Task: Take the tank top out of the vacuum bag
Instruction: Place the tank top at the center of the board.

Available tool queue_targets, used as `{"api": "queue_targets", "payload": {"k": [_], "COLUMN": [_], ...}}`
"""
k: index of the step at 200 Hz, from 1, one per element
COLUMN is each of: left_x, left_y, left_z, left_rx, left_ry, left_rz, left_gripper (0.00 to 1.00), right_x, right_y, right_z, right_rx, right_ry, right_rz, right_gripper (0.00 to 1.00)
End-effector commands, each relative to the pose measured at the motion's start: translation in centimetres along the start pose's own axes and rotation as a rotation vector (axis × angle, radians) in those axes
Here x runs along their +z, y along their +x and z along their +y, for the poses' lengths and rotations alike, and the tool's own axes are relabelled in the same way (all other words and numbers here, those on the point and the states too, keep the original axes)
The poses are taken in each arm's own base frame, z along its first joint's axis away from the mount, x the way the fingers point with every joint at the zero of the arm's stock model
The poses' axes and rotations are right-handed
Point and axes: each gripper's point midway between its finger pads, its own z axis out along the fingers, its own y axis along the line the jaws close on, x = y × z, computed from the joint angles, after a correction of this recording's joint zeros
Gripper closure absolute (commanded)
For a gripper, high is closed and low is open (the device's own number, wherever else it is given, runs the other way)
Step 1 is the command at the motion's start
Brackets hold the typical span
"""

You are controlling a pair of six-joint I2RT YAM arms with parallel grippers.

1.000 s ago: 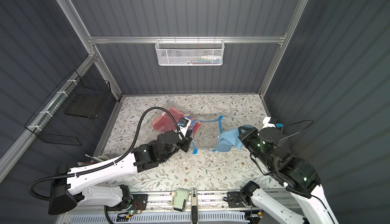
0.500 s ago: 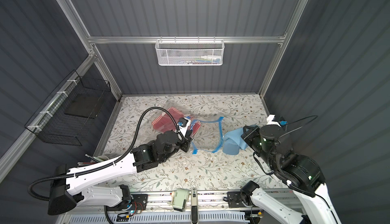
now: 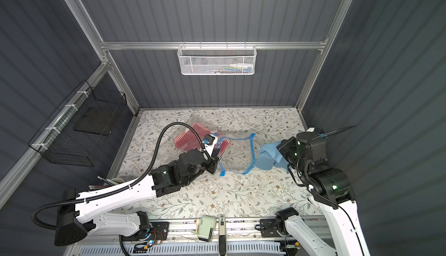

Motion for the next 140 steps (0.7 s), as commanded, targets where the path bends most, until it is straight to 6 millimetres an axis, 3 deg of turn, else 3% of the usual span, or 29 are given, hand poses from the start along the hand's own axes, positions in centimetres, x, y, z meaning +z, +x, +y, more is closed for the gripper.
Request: {"api": "queue_targets", "payload": {"k": [1, 52, 106, 133, 140], "left_x": [-0.6, 0.0, 1.1, 1.9, 2.2], "left_y": [-1.7, -1.6, -1.3, -0.7, -0.4], "left_z": [0.3, 0.3, -0.2, -0.3, -0.3], "left_rx": [-0.003, -0.006, -0.002, 0.015, 0.02], "left_ry": [-0.01, -0.024, -0.026, -0.038, -0.044], "left_rz": [-0.042, -0.053, -0.033, -0.009, 0.0], "left_gripper": [1.0, 1.0, 1.0, 1.0, 1.0], "right_x": [0.9, 5.1, 9.8, 11.2, 12.6], "right_y": [-0.7, -1.9, -4.4, -6.2, -6.5], "right_z": [1.8, 1.3, 0.6, 0.6, 0.2], "right_rx": [-0.037, -0.051, -0.085, -0.088, -0.091], "right_ry": [-0.078, -0.084, -0.072, -0.072, -0.054], "right_rz": [0.01, 0.027, 0.021, -0.019, -0.007], "right_gripper": [1.0, 1.0, 1.0, 1.0, 1.0]}}
